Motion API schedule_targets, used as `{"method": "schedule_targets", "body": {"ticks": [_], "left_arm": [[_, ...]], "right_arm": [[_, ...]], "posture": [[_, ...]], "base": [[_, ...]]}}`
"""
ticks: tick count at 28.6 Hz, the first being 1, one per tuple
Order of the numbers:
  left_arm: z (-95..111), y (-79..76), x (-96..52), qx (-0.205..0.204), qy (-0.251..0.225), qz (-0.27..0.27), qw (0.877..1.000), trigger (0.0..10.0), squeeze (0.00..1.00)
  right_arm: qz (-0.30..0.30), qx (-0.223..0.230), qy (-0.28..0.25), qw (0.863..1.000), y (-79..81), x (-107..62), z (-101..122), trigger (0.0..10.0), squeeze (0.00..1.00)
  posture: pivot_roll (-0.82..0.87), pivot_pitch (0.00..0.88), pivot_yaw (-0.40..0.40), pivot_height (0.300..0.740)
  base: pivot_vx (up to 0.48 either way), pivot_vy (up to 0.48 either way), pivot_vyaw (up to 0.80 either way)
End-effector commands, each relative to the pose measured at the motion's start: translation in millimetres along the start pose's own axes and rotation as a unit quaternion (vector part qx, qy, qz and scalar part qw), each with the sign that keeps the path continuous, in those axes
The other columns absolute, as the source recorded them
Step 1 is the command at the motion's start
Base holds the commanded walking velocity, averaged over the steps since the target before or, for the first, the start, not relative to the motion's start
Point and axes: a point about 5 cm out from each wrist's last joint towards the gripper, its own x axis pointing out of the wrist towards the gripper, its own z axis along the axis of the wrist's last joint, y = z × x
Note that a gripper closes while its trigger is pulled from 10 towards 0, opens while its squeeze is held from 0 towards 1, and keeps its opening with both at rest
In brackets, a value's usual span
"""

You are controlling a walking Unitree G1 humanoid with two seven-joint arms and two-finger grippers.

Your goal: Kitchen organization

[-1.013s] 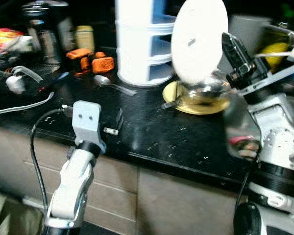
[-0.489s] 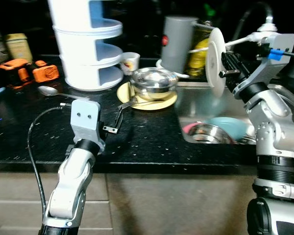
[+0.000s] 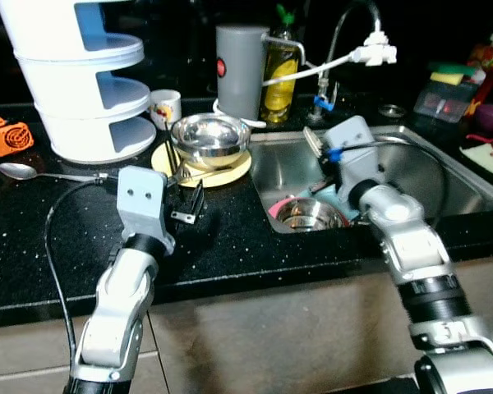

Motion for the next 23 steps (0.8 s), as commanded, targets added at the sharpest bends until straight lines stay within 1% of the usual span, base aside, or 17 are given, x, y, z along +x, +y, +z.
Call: {"method": "schedule_targets", "body": {"ticks": [1, 2, 5, 9, 10, 12, 13, 15, 16, 17, 18, 19, 20, 21, 22, 23], "left_arm": [[-2, 2.1, -1.6, 0.004, 0.007, 0.006, 1.0, 10.0, 0.0], [-2, 2.0, -1.4, 0.005, 0.007, 0.006, 1.0, 10.0, 0.0], [-2, 2.0, -1.2, 0.005, 0.007, 0.007, 1.0, 10.0, 0.0], [-2, 2.2, -1.0, 0.006, 0.008, 0.009, 1.0, 10.0, 0.0], [-2, 2.5, -1.1, 0.006, 0.008, 0.01, 1.0, 10.0, 0.0], [-3, 2.6, -1.2, 0.006, 0.008, 0.01, 1.0, 10.0, 0.0], [-3, 2.6, -1.2, 0.006, 0.008, 0.011, 1.0, 10.0, 0.0], [-3, 2.7, -1.3, 0.007, 0.009, 0.011, 1.0, 10.0, 0.0], [-3, 2.9, -1.5, 0.008, 0.009, 0.011, 1.0, 10.0, 0.0], [-4, 4.3, -1.8, 0.01, 0.013, 0.015, 1.0, 10.0, 0.0], [-4, 4.3, -1.8, 0.01, 0.013, 0.015, 1.0, 10.0, 0.0], [-5, 5.2, -1.9, 0.01, 0.017, 0.018, 1.0, 10.0, 0.0], [-7, 6.7, -2.1, 0.012, 0.023, 0.024, 0.999, 10.0, 0.0], [-7, 6.7, -2.1, 0.012, 0.023, 0.024, 0.999, 10.0, 0.0], [-9, 8.2, -2.1, 0.017, 0.028, 0.032, 0.999, 10.0, 0.0], [-9, 8.9, -2.0, 0.018, 0.031, 0.036, 0.999, 10.0, 0.0]], "right_arm": [[0.002, -0.008, 0.014, 1.0, 2.4, 0.6, -3, 10.0, 0.0], [0.015, -0.014, 0.029, 0.999, 7.8, 1.2, -7, 10.0, 0.0], [0.034, -0.022, 0.046, 0.998, 16.1, 1.1, -13, 10.0, 0.0], [0.032, -0.024, 0.061, 0.997, 17.7, 0.5, -18, 10.0, 0.0], [0.035, -0.02, 0.066, 0.997, 18.9, 0.1, -21, 10.0, 0.53], [0.036, -0.018, 0.067, 0.997, 19.3, 0.1, -21, 10.0, 0.53], [0.034, -0.017, 0.064, 0.997, 19.5, 0.2, -20, 10.0, 1.0], [0.028, -0.015, 0.06, 0.998, 19.1, 0.4, -19, 10.0, 1.0], [0.017, -0.006, 0.049, 0.999, 17.5, 1.2, -16, 10.0, 1.0], [-0.002, 0.027, 0.007, 1.0, 14.0, 2.8, -4, 10.0, 1.0], [-0.002, 0.027, 0.007, 1.0, 14.0, 2.8, -4, 10.0, 1.0], [-0.003, 0.054, -0.017, 0.998, 13.3, 3.0, 3, 10.0, 0.79], [-0.002, 0.087, -0.05, 0.995, 12.4, 2.3, 12, 10.0, 0.0], [-0.002, 0.087, -0.05, 0.995, 12.4, 2.3, 12, 10.0, 0.0], [0.001, 0.119, -0.089, 0.989, 11.4, 0.6, 23, 10.0, 0.0], [0.0, 0.138, -0.103, 0.985, 10.6, -0.2, 26, 10.0, 0.0]], "posture": [[0.07, 0.0, -0.052, 0.74], [0.07, 0.0, -0.053, 0.74], [0.07, 0.0, -0.055, 0.74], [0.07, 0.0, -0.058, 0.74], [0.07, 0.0, -0.059, 0.74], [0.07, 0.0, -0.059, 0.74], [0.07, 0.0, -0.059, 0.74], [0.07, 0.0, -0.059, 0.74], [0.07, 0.0, -0.058, 0.74], [0.07, 0.0, -0.057, 0.74], [0.07, 0.0, -0.057, 0.74], [0.07, 0.0, -0.056, 0.74], [0.07, 0.0, -0.055, 0.74], [0.07, 0.0, -0.055, 0.74], [0.07, 0.0, -0.055, 0.74], [0.07, 0.0, -0.055, 0.74]], "base": [[0.0, 0.0, 0.0], [0.0, 0.0, 0.0], [0.0, 0.0, 0.0], [0.0, 0.0, 0.0], [0.0, 0.0, 0.0], [0.0, 0.0, 0.0], [0.0, 0.0, 0.0], [0.0, 0.0, 0.0], [0.0, 0.0, 0.0], [0.0, 0.0, 0.0], [0.0, 0.0, 0.0], [0.0, 0.0, 0.0], [0.0, 0.0, 0.0], [0.0, 0.0, 0.0], [0.0, 0.0, 0.0], [0.0, 0.0, 0.0]]}}
